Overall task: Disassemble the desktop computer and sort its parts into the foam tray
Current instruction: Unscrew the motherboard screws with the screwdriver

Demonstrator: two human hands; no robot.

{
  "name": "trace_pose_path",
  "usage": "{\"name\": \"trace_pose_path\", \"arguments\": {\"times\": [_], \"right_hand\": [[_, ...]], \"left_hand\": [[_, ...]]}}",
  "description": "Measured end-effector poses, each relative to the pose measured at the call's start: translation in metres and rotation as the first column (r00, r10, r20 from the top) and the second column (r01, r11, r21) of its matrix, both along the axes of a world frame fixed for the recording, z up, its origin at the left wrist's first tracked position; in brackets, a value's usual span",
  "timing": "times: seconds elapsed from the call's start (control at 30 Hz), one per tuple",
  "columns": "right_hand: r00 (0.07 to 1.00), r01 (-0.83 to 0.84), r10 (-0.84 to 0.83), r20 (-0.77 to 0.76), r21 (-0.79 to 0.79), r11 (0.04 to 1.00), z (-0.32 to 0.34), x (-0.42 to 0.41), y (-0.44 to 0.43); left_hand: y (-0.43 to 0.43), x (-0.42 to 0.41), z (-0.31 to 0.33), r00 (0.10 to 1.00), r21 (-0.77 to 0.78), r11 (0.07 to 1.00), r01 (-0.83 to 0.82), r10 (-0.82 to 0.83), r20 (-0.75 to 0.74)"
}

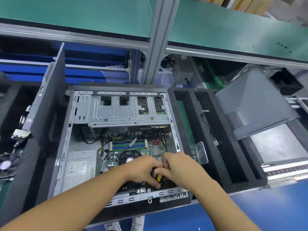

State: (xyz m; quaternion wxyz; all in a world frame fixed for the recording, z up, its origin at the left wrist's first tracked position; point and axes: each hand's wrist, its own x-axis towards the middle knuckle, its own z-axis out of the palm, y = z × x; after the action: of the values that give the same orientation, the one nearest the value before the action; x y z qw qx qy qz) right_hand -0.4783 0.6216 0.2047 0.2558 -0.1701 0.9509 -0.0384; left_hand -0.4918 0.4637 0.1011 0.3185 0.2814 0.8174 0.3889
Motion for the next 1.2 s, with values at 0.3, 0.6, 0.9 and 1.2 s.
{"name": "trace_pose_path", "arguments": {"times": [0.3, 0.6, 0.9, 1.2], "right_hand": [[0.984, -0.079, 0.1, 0.146, -0.14, 0.987, 0.002, -0.002, 0.0], [1.0, 0.002, -0.003, 0.023, 0.034, 0.999, -0.004, 0.001, -0.008], [0.967, -0.123, 0.152, 0.204, -0.145, 0.982, 0.004, 0.001, 0.004], [0.99, -0.13, 0.132, 0.056, -0.043, 0.991, -0.002, 0.001, -0.001]], "left_hand": [[-0.005, -0.003, -0.006, 1.0, -0.006, 1.0, -0.011, 0.011, 0.0], [-0.001, 0.001, -0.004, 1.0, 0.006, 1.0, -0.004, 0.004, -0.002], [-0.005, -0.001, -0.001, 1.0, -0.054, 0.998, -0.027, 0.027, 0.009], [-0.002, 0.0, 0.003, 1.0, -0.033, 0.999, -0.016, 0.015, -0.011]]}}
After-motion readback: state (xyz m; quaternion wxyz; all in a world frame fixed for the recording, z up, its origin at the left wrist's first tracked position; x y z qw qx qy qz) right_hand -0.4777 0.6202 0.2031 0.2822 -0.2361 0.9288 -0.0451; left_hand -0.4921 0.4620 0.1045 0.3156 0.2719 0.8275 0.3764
